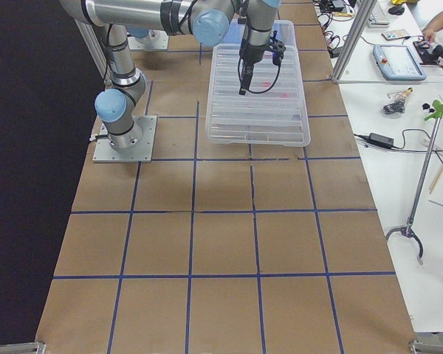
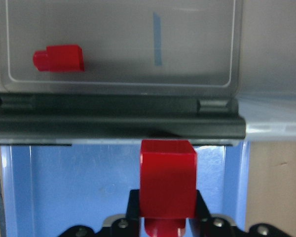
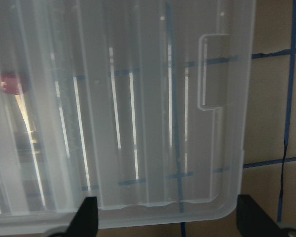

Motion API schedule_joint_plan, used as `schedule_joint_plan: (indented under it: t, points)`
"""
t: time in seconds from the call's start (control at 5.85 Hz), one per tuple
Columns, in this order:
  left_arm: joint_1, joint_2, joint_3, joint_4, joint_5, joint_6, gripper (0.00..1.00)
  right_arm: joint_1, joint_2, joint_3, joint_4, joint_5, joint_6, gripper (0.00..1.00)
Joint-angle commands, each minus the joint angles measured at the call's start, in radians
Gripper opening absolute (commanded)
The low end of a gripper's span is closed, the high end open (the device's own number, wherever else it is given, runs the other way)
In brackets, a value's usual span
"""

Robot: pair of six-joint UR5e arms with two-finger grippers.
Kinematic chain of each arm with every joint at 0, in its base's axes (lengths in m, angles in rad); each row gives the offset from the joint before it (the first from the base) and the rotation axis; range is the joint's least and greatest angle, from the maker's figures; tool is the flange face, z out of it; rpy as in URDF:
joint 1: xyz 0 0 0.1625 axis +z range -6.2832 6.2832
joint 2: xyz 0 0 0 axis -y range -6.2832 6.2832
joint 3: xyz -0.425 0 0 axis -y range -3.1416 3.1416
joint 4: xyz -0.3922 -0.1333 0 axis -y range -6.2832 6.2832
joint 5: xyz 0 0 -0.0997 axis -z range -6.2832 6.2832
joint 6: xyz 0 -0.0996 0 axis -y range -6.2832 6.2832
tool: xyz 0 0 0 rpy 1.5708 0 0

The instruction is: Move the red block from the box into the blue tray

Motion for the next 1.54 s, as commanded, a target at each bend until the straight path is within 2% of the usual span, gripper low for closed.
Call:
schedule_joint_plan:
  t: [0.0, 0.17, 0.34, 0.51, 0.68, 0.86, 1.03, 1.2, 1.37]
  points:
    - [0.141, -0.014, -0.166, 0.250, -0.007, 0.169, 0.13, -0.194, 0.104, 0.001, -0.125, -0.082, -0.186, 1.00]
    - [0.166, -0.017, -0.269, 0.402, -0.008, 0.202, 0.13, -0.247, 0.180, 0.001, -0.207, -0.107, -0.257, 1.00]
    - [0.166, -0.040, -0.308, 0.499, -0.008, 0.245, 0.13, -0.260, 0.212, 0.005, -0.207, -0.107, -0.248, 1.00]
    - [0.166, -0.085, -0.309, 0.504, -0.010, 0.247, 0.15, -0.260, 0.218, 0.056, -0.215, -0.103, -0.232, 1.00]
    - [0.166, -0.130, -0.296, 0.512, -0.008, 0.248, 0.19, -0.260, 0.203, 0.106, -0.271, -0.095, -0.219, 1.00]
    - [0.166, -0.144, -0.302, 0.512, -0.008, 0.247, 0.22, -0.252, 0.198, 0.142, -0.278, -0.082, -0.221, 1.00]
    - [0.166, -0.144, -0.306, 0.510, -0.008, 0.247, 0.34, -0.249, 0.174, 0.151, -0.275, -0.059, -0.219, 1.00]
    - [0.166, -0.146, -0.306, 0.506, -0.010, 0.242, 0.92, -0.244, 0.167, 0.162, -0.260, 0.001, -0.196, 1.00]
    - [0.166, -0.143, -0.294, 0.494, -0.010, 0.241, 0.97, -0.238, 0.157, 0.176, -0.258, 0.004, -0.196, 1.00]
